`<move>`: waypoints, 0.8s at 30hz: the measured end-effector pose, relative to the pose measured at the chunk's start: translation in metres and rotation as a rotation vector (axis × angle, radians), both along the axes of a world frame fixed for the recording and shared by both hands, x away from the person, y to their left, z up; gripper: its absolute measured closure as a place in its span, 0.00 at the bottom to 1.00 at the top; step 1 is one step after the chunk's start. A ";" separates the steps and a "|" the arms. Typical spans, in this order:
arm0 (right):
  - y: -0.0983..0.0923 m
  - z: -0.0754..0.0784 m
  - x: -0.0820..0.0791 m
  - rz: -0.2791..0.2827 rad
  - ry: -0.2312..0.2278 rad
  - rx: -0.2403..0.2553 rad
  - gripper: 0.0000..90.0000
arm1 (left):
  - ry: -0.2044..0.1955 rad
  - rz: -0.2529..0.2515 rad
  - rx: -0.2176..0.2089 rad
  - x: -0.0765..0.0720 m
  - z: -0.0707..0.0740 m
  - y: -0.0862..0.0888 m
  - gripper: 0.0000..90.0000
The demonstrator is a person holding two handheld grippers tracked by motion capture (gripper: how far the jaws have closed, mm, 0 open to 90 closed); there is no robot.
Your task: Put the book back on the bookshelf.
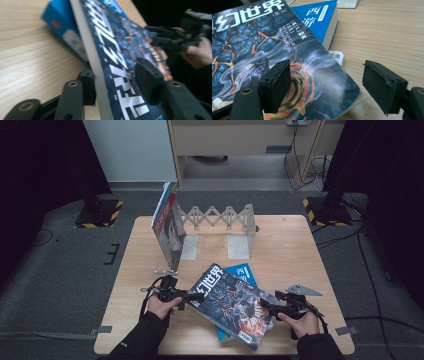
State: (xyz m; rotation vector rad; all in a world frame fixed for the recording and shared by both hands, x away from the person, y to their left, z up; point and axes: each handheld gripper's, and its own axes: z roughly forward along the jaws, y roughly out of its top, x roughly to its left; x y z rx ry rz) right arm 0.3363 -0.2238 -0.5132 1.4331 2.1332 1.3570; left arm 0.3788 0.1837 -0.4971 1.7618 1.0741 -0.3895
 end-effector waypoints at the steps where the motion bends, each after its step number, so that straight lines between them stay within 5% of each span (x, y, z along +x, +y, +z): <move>1: 0.000 0.000 0.000 0.002 -0.004 -0.004 0.26 | 0.010 -0.010 0.004 0.001 -0.001 -0.003 0.56; 4: 0.000 0.000 0.000 0.000 0.000 0.002 0.26 | 0.023 -0.011 0.036 0.001 -0.004 -0.012 0.60; 9: -0.001 0.000 0.001 0.001 0.011 0.004 0.26 | 0.067 0.009 -0.014 0.002 0.003 -0.010 0.74; 16: -0.004 0.002 0.002 -0.001 0.014 0.007 0.27 | 0.042 0.031 -0.039 -0.005 0.024 -0.014 0.84; 24: -0.026 0.006 0.004 -0.106 -0.024 -0.005 0.26 | -0.022 0.051 -0.099 -0.010 0.054 -0.008 0.91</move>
